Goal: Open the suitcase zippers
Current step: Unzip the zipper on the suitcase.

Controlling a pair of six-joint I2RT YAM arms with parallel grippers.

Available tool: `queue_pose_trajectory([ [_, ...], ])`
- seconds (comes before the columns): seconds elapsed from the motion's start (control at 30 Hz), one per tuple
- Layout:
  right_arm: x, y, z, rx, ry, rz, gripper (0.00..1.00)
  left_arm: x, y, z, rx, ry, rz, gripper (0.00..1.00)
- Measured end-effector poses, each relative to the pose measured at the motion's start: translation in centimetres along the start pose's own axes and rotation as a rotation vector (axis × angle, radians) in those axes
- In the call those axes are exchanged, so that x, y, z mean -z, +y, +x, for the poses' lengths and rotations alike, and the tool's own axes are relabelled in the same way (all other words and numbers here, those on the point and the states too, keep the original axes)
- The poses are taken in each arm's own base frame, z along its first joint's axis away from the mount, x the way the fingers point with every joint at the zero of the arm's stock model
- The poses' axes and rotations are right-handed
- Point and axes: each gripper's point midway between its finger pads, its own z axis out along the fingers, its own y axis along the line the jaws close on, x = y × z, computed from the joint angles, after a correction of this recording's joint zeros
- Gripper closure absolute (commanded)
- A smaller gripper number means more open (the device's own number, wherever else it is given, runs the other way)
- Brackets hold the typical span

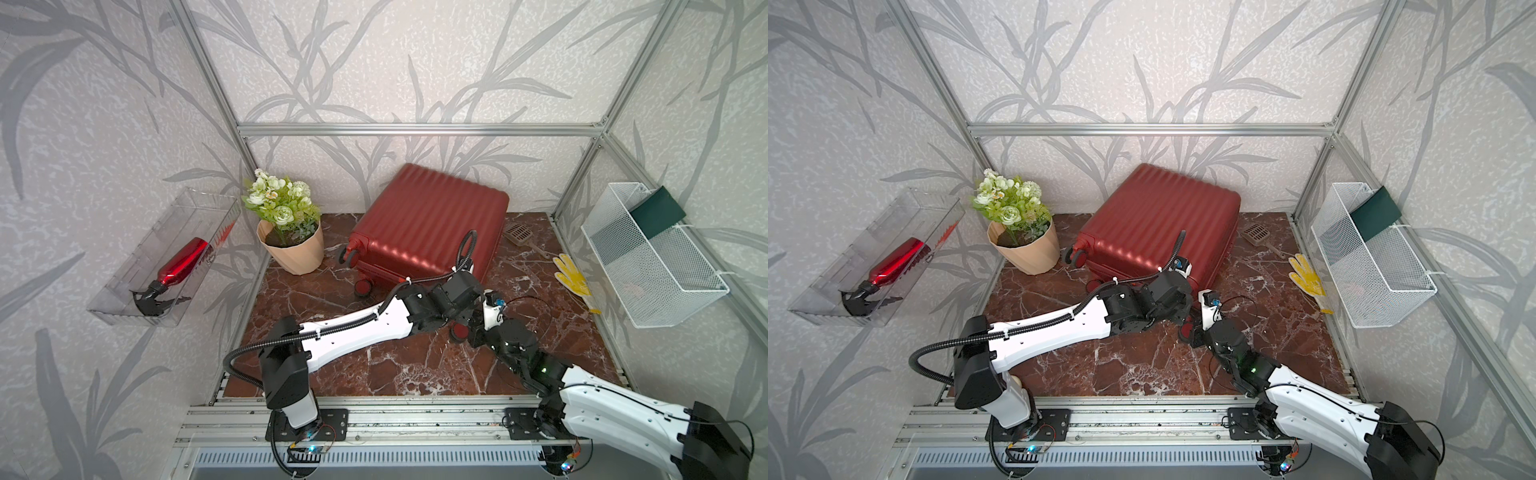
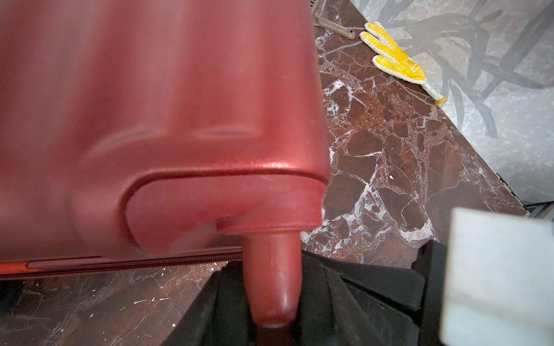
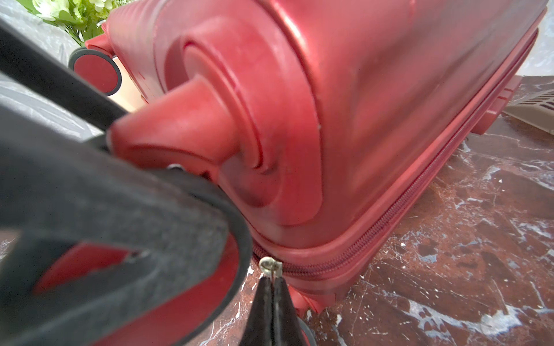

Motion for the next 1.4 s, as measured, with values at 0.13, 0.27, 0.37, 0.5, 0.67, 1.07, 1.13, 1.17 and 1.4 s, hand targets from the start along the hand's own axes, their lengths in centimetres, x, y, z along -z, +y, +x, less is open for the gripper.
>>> queue_pose_trajectory([
  [0.13,0.1,0.0,0.0,0.017,0.001,-0.001,1.00,0.6,0.6,0.4,-0.018,0.001,0.000,1.00],
  [0.27,0.2,0.0,0.0,0.036,-0.001,-0.001,1.00,1.6,1.7,1.0,-0.050,0.011,-0.008,1.00],
  [0.37,0.2,-0.2,-0.2,0.056,-0.007,0.011,1.00,2.5,2.7,1.5,-0.084,0.027,-0.019,1.00],
  [0.5,0.3,0.0,-0.4,0.083,-0.011,0.005,1.00,3.9,3.6,2.4,-0.129,0.045,-0.018,1.00],
  [0.67,0.4,0.1,-0.5,0.111,-0.006,0.001,1.00,4.8,3.9,3.2,-0.178,0.066,-0.001,1.00],
  [1.07,-2.6,-7.6,-2.9,0.033,-0.001,0.273,1.00,9.0,5.9,6.6,-0.342,0.103,0.092,1.00],
  [1.13,-2.8,-9.7,-3.6,0.006,-0.012,0.340,1.00,9.4,6.1,6.9,-0.363,0.102,0.103,1.00],
  [1.17,-2.9,-10.9,-3.9,-0.013,-0.017,0.372,1.00,9.5,6.2,7.1,-0.373,0.099,0.107,1.00],
  [1.4,-2.1,-16.4,-5.3,-0.120,-0.048,0.517,1.00,11.1,8.9,7.9,-0.401,0.034,0.071,1.00],
])
